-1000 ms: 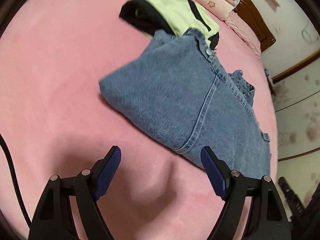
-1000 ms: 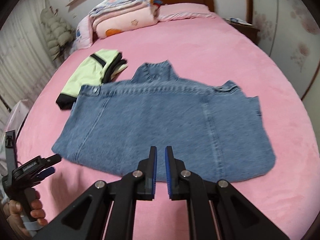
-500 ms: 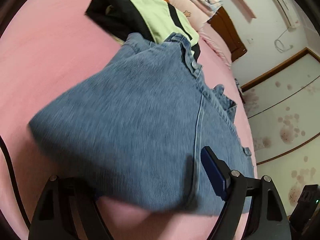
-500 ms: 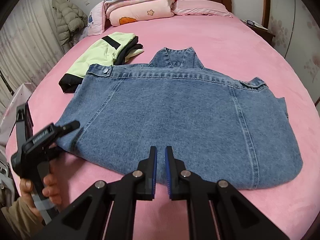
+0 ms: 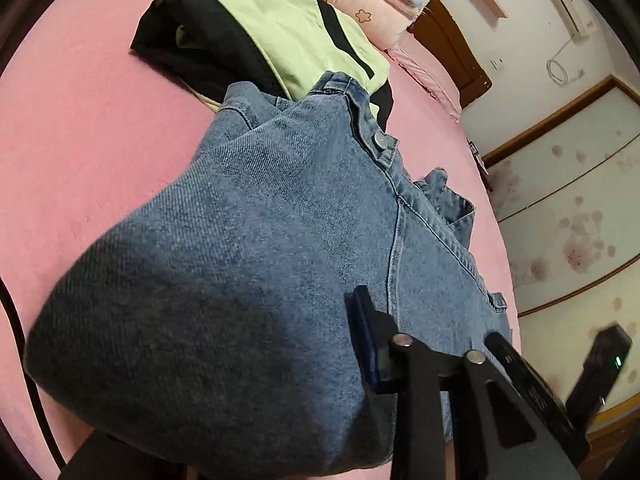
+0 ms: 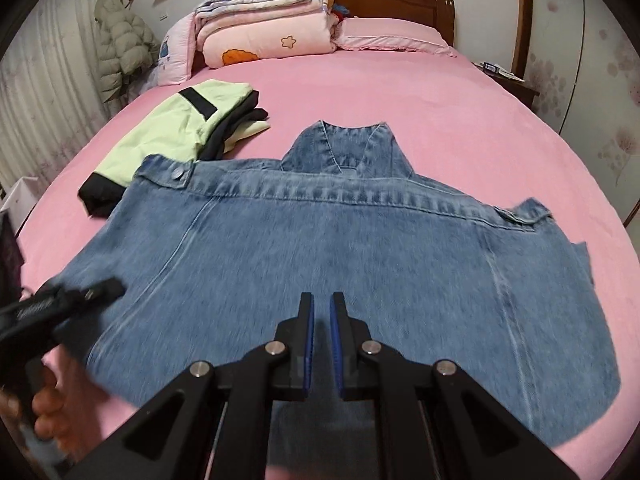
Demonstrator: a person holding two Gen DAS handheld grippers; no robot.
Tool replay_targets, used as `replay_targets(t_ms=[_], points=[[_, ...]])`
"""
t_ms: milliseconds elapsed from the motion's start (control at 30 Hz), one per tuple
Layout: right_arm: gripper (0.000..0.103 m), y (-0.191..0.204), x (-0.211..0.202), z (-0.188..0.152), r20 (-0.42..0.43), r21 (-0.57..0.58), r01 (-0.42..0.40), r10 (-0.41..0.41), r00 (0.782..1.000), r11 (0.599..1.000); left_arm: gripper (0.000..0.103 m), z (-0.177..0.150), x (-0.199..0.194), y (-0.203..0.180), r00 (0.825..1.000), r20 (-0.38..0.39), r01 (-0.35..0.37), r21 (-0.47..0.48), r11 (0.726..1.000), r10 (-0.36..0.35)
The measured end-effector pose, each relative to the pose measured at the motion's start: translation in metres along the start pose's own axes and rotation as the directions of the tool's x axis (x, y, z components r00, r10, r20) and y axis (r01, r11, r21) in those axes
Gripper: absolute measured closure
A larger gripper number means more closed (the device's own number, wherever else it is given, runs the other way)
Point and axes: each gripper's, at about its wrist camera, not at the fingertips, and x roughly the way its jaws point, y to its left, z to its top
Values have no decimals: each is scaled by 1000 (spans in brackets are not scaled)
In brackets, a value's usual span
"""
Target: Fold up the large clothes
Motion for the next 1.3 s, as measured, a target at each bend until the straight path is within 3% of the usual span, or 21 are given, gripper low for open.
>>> replay_targets(t_ms=[233,433,600,733,900,1000,1300], points=[[95,2,41,1,-72,23,20,-18,997,1000,90,0,-20,-25,996,87,-26,121,992,15],[93,2,49,-11,-101,-4,0,0,995,1000,90,-3,-38,-78,983,184,-57,338,940,-6],[93,-5,44,-19,-123,14,-53,54,991,998,90,-13,-49,-125,972,222,-49,503,863,-74],[93,-7,44,-28,-88,11,-73,73,993,997,91,-29,-50,-167,966,226,-48,627,778,-122],[98,-29,41,-32,-56,125,-163,171,984,979,91,-41,-45,-208,966,206,-31,695,718,-157],[100,-51,32,-37,-40,233,-223,239,970,946,91,-49,-37,-233,968,185,-21,729,684,-168],[100,-121,-21,-75,12,391,-241,257,966,888,91,-103,14,-313,985,75,27,824,566,-155]])
